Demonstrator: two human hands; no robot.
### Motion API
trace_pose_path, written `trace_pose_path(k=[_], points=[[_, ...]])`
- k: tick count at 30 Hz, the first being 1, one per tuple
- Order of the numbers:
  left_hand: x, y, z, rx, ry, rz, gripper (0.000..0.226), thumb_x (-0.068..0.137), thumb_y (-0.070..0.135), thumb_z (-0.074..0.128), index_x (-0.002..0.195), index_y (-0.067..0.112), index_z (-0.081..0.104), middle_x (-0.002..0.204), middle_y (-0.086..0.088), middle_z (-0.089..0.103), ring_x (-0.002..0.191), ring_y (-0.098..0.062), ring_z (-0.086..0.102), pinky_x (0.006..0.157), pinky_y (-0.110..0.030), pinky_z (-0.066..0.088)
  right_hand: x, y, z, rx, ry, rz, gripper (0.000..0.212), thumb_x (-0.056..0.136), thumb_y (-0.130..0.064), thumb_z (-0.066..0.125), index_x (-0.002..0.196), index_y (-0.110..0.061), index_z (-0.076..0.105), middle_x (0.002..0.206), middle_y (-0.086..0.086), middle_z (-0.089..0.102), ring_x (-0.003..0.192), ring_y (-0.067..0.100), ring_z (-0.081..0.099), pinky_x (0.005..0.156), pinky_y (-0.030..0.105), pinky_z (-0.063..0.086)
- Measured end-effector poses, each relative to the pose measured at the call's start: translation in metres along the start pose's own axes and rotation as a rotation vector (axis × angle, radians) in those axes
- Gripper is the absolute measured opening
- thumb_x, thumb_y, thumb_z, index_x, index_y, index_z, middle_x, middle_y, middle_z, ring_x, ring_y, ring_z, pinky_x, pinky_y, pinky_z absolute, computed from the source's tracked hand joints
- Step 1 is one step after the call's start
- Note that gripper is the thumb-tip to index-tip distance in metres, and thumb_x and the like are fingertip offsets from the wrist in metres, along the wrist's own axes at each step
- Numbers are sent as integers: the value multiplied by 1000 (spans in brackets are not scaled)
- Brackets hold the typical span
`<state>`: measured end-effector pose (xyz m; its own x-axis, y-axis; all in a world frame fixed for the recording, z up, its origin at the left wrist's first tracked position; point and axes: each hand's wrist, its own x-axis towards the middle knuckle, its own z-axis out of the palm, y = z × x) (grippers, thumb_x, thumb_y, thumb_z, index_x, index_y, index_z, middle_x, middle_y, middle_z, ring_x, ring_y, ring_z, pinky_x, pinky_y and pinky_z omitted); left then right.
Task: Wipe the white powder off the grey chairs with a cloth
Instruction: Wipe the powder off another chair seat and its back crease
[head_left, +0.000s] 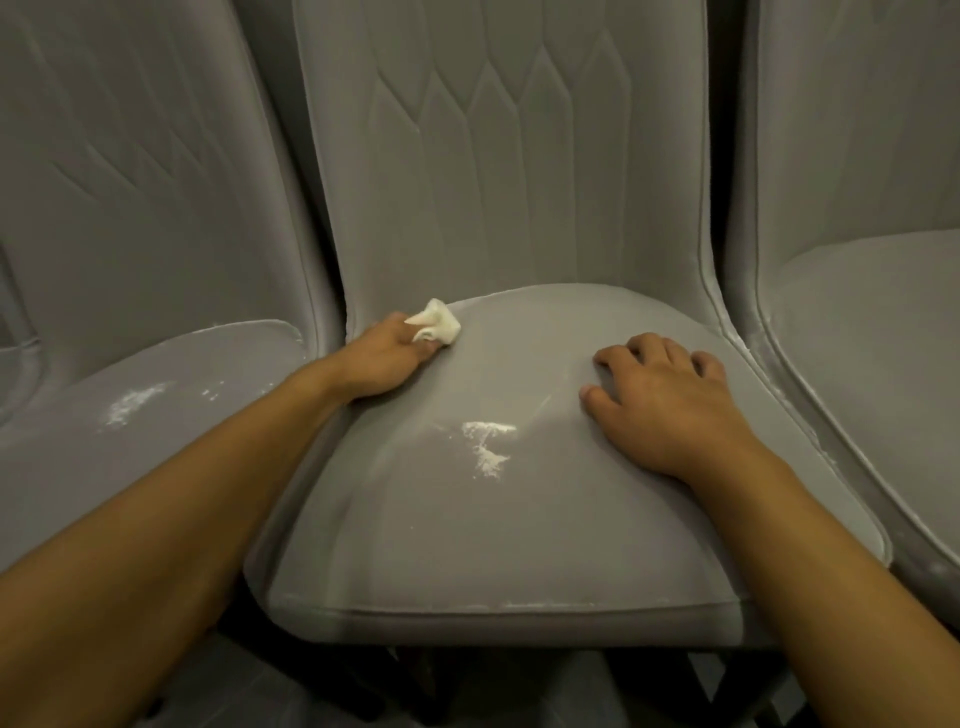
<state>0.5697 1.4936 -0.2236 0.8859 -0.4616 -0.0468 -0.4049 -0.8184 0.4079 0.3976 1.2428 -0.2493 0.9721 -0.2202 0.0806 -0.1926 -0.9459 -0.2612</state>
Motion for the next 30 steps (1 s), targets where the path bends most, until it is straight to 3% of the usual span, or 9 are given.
trace_pose_path(k=[6, 10, 13, 15, 18, 20, 24, 27, 30], points=[[-49, 8, 4, -4, -185, 119, 40, 107, 39, 43, 144, 27, 53, 132, 9, 46, 123, -11, 47, 105, -22, 29, -2, 0, 0, -11, 2, 1, 50, 100, -52, 29, 143, -29, 40, 145, 4, 38, 137, 25, 33, 117, 50, 18], [-39, 13, -2, 68, -63, 62, 23, 108, 25, 43, 121, 16, 60, 120, 2, 46, 121, -25, 51, 91, -20, 30, -2, 0, 0, -4, 3, 3, 50, 100, -52, 29, 143, -29, 40, 145, 3, 39, 137, 25, 32, 117, 50, 18], [-36, 9, 9, 85, 7, 33, 37, 107, 31, 45, 135, 12, 58, 132, 0, 50, 130, -26, 49, 111, -30, 33, -2, 0, -1, -7, -4, 3, 51, 100, -52, 29, 144, -29, 40, 146, 4, 38, 138, 25, 32, 117, 50, 18], [-51, 15, 19, 9, -33, 51, 39, 106, 39, 45, 133, 15, 59, 132, 0, 52, 125, -22, 52, 109, -34, 38, -2, 0, -1, -9, -5, 3, 51, 99, -52, 29, 144, -28, 40, 146, 5, 38, 138, 25, 33, 117, 51, 18], [-93, 39, 38, -79, -72, 188, 26, 105, 41, 45, 126, 34, 58, 119, 6, 50, 115, -15, 51, 100, -27, 37, -1, -1, -1, -13, -13, 3, 52, 99, -52, 30, 144, -28, 40, 146, 6, 39, 137, 26, 33, 117, 52, 19], [-121, 56, 44, -48, -91, 287, 38, 102, 47, 40, 137, 46, 55, 123, 14, 45, 116, -6, 43, 104, -19, 31, -1, -2, -2, -16, -17, 5, 52, 99, -52, 30, 144, -28, 40, 146, 6, 39, 137, 27, 34, 116, 51, 19], [-121, 52, 32, -139, 8, 279, 26, 107, 35, 42, 127, 37, 59, 119, 5, 51, 105, -5, 50, 92, -8, 34, -2, -1, -2, -6, -15, 6, 51, 100, -51, 30, 145, -29, 39, 148, 5, 38, 139, 26, 32, 117, 50, 17], [-114, 42, 23, -28, 181, 128, 36, 109, 30, 41, 141, 21, 56, 129, -3, 49, 119, -19, 48, 99, -20, 32, -5, 0, -2, 4, -9, 2, 52, 100, -52, 30, 146, -29, 39, 149, 5, 37, 141, 25, 30, 118, 50, 16], [-119, 44, 35, 42, 108, 144, 49, 103, 46, 36, 142, 25, 56, 129, -3, 49, 122, -27, 48, 104, -30, 33, -5, 0, -2, 2, -9, 1, 53, 100, -52, 29, 146, -28, 39, 150, 5, 37, 142, 26, 29, 119, 50, 15]])
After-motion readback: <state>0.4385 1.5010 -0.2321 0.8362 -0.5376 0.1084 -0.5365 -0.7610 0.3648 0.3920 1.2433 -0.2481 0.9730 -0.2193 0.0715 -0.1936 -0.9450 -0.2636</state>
